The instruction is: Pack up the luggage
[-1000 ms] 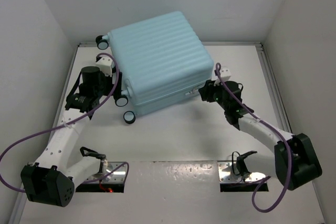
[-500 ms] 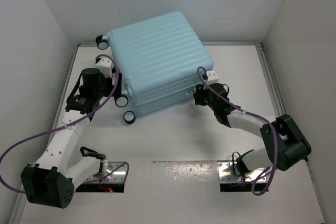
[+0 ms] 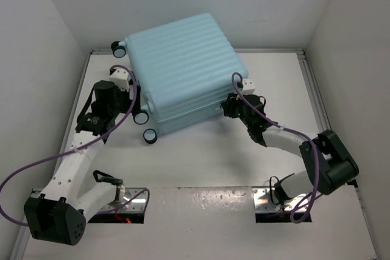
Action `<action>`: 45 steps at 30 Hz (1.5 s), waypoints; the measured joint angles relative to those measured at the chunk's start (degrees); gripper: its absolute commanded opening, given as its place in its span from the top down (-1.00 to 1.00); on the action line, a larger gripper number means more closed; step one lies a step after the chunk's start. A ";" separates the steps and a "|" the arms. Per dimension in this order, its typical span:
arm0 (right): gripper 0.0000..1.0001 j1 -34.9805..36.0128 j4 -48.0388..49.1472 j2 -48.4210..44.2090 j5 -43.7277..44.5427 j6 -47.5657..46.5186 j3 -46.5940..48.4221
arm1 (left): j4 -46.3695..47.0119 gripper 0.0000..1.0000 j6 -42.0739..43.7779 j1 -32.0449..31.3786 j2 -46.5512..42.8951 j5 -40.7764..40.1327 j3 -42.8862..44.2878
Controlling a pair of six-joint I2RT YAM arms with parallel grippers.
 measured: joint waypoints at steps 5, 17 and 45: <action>0.38 -0.04 1.07 1.88 0.72 -0.46 0.61 | 0.13 -0.87 -0.02 0.00 -0.50 -0.11 -0.37; 0.99 -2.10 4.15 2.64 -3.87 -1.77 -0.11 | -6.19 -0.98 6.34 0.90 -6.75 6.56 0.81; 1.00 -3.43 9.70 2.54 -7.63 -6.36 -3.06 | -17.18 0.08 18.05 -5.70 7.39 20.22 8.00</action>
